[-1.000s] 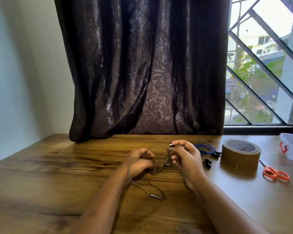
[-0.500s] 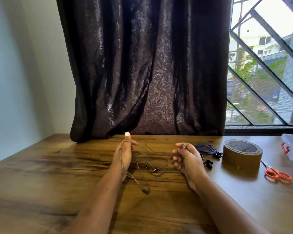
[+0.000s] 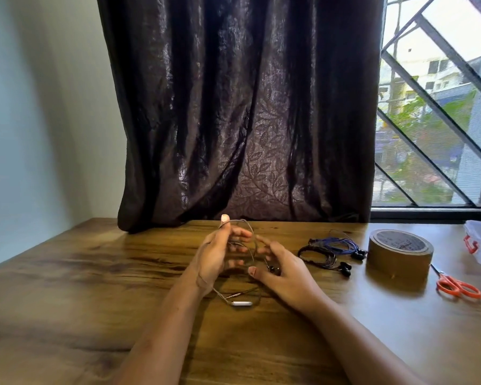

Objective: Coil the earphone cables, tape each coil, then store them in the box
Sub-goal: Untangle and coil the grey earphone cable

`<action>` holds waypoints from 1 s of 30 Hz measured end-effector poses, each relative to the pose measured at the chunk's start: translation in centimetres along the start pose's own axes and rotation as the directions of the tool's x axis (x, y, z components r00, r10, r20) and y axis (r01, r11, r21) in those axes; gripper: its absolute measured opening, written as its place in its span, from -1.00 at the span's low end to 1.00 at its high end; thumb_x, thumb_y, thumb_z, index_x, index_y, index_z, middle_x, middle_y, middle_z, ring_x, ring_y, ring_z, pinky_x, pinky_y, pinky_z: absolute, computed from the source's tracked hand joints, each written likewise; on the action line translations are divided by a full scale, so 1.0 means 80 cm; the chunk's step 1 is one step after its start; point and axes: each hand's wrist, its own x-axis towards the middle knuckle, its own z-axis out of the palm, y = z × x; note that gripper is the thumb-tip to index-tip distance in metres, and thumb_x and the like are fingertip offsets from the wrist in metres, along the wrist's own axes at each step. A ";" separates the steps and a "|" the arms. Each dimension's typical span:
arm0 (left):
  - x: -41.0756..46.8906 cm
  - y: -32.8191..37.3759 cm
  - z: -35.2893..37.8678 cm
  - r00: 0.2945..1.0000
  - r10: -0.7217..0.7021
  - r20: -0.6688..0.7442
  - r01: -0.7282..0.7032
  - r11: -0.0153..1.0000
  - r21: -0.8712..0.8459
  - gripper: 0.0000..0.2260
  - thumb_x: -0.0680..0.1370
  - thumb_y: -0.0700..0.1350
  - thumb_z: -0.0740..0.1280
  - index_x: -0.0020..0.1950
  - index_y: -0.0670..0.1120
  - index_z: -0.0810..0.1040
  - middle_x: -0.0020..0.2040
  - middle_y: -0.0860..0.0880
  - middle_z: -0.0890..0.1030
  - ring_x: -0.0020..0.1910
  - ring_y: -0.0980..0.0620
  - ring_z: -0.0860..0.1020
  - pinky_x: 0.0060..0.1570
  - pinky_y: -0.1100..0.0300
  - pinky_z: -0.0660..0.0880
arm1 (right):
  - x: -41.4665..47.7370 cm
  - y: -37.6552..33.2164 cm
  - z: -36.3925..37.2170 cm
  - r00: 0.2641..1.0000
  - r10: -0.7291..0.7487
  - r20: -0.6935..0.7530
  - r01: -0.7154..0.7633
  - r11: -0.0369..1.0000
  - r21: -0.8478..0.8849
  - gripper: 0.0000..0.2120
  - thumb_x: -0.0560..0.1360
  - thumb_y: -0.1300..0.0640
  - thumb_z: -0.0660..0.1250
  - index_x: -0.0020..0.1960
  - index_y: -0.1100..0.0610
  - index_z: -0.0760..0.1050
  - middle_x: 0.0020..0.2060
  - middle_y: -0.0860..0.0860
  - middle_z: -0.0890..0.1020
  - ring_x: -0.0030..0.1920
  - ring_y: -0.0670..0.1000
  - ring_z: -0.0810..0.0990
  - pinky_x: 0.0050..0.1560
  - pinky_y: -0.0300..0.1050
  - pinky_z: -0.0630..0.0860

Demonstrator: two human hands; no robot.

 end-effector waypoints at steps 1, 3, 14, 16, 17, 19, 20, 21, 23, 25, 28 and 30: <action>-0.001 0.001 0.002 0.999 -0.009 0.054 0.008 1.000 0.017 -0.56 0.64 0.07 0.02 -0.13 -0.08 0.62 -0.25 0.03 0.67 -0.26 0.13 0.62 -0.30 0.23 0.52 | 0.001 0.002 0.002 1.000 -0.020 0.001 0.020 1.000 0.014 -0.43 0.48 0.11 0.41 0.39 -0.16 0.26 0.00 -0.22 0.58 0.00 -0.33 0.54 0.00 -0.51 0.43; -0.003 0.002 0.003 0.990 -0.006 0.139 0.003 1.000 0.024 -0.67 0.56 0.08 0.16 -0.14 -0.06 0.64 -0.20 0.03 0.68 -0.17 0.11 0.62 -0.25 0.22 0.52 | 0.002 0.005 0.003 0.999 -0.050 -0.003 0.050 0.998 0.036 -0.40 0.49 0.14 0.40 0.38 -0.24 0.20 -0.11 -0.11 0.62 -0.11 -0.20 0.60 -0.09 -0.41 0.51; -0.006 0.003 0.002 0.976 0.021 0.217 -0.054 0.988 0.148 -0.35 0.33 0.01 0.53 0.34 0.24 0.32 0.30 0.10 0.41 0.25 0.16 0.45 0.04 0.25 0.49 | 0.005 0.011 -0.011 0.959 0.166 -0.231 -0.067 0.921 0.383 -0.82 0.58 0.05 0.25 -0.01 -0.02 0.64 -0.02 0.01 0.67 0.01 0.02 0.63 0.07 0.08 0.58; -0.009 0.005 0.002 0.967 0.038 0.251 -0.087 0.978 0.187 -0.44 0.41 -0.16 0.46 0.34 0.15 0.38 0.31 0.14 0.39 0.14 0.38 0.47 -0.07 0.42 0.46 | 0.004 0.011 -0.010 0.952 0.225 -0.206 -0.089 0.852 0.516 -0.80 0.58 0.01 0.24 0.05 -0.02 0.63 0.05 0.08 0.66 0.07 0.12 0.63 0.11 0.22 0.55; -0.008 0.004 -0.001 0.962 0.044 0.270 -0.112 0.964 0.241 -0.47 0.42 -0.21 0.45 0.32 0.13 0.42 0.37 0.13 0.34 0.17 0.40 0.43 -0.02 0.45 0.43 | 0.005 0.010 -0.011 0.952 0.237 -0.195 -0.088 0.820 0.565 -0.80 0.59 0.04 0.23 0.07 0.01 0.63 0.04 0.10 0.66 0.04 0.14 0.64 0.08 0.23 0.56; -0.007 0.005 -0.006 0.946 0.044 0.321 -0.162 0.923 0.350 -0.48 0.41 -0.30 0.43 0.25 0.15 0.49 0.52 0.10 0.11 0.42 0.17 0.23 0.10 0.45 0.34 | 0.007 0.008 -0.013 0.957 0.240 -0.161 -0.075 0.744 0.664 -0.80 0.60 0.16 0.19 0.05 0.12 0.60 -0.10 0.10 0.67 -0.11 0.08 0.65 -0.11 0.08 0.60; -0.007 0.006 -0.007 0.941 0.030 0.337 -0.162 0.915 0.371 -0.48 0.40 -0.36 0.39 0.21 0.16 0.51 0.54 0.11 0.01 0.48 0.04 0.16 0.07 0.49 0.36 | 0.007 0.005 -0.014 0.961 0.233 -0.147 -0.066 0.712 0.699 -0.79 0.60 0.22 0.17 0.01 0.14 0.59 -0.18 0.08 0.64 -0.19 0.03 0.61 -0.20 -0.03 0.56; -0.006 0.006 -0.010 0.941 0.008 0.337 -0.144 0.914 0.380 -0.47 0.40 -0.42 0.35 0.17 0.15 0.53 0.55 0.12 -0.06 0.50 -0.02 0.13 -0.01 0.49 0.41 | 0.007 0.004 -0.015 0.965 0.227 -0.132 -0.062 0.686 0.725 -0.77 0.58 0.28 0.16 -0.05 0.15 0.59 -0.23 0.06 0.59 -0.23 -0.01 0.56 -0.24 -0.10 0.51; -0.005 0.005 -0.012 0.953 -0.009 0.303 -0.118 0.910 0.397 -0.46 0.38 -0.49 0.29 0.11 0.13 0.56 0.54 0.14 -0.16 0.51 -0.02 0.07 -0.09 0.43 0.47 | 0.009 0.004 -0.016 0.968 0.230 -0.099 -0.066 0.615 0.786 -0.72 0.53 0.39 0.13 -0.18 0.15 0.54 -0.22 0.03 0.57 -0.25 -0.06 0.50 -0.27 -0.14 0.43; -0.003 0.003 -0.018 0.975 -0.006 0.220 -0.094 0.892 0.441 -0.43 0.38 -0.50 0.30 0.09 0.16 0.56 0.53 0.15 -0.24 0.52 -0.02 0.00 -0.13 0.38 0.50 | 0.011 0.005 -0.019 0.966 0.249 -0.069 -0.078 0.535 0.841 -0.67 0.47 0.45 0.10 -0.29 0.14 0.48 -0.19 0.02 0.61 -0.27 -0.08 0.51 -0.29 -0.15 0.41; 0.000 0.000 -0.034 0.993 -0.044 0.107 -0.017 0.859 0.512 -0.33 0.37 -0.45 0.38 0.11 0.33 0.46 0.51 0.16 -0.32 0.53 -0.12 -0.07 -0.10 0.26 0.52 | 0.010 0.008 -0.026 0.968 0.251 -0.026 -0.092 0.451 0.888 -0.65 0.44 0.45 0.05 -0.32 0.11 0.45 -0.26 0.05 0.59 -0.35 -0.06 0.49 -0.29 -0.14 0.39; 0.000 0.000 -0.044 0.996 -0.070 0.062 0.029 0.861 0.508 -0.27 0.32 -0.37 0.48 0.14 0.41 0.40 0.51 0.16 -0.31 0.53 -0.11 -0.09 0.23 0.04 0.44 | 0.009 0.010 -0.029 0.967 0.255 -0.021 -0.091 0.417 0.904 -0.71 0.44 0.39 0.04 -0.28 0.10 0.42 -0.34 0.04 0.52 -0.44 -0.08 0.39 -0.36 -0.17 0.37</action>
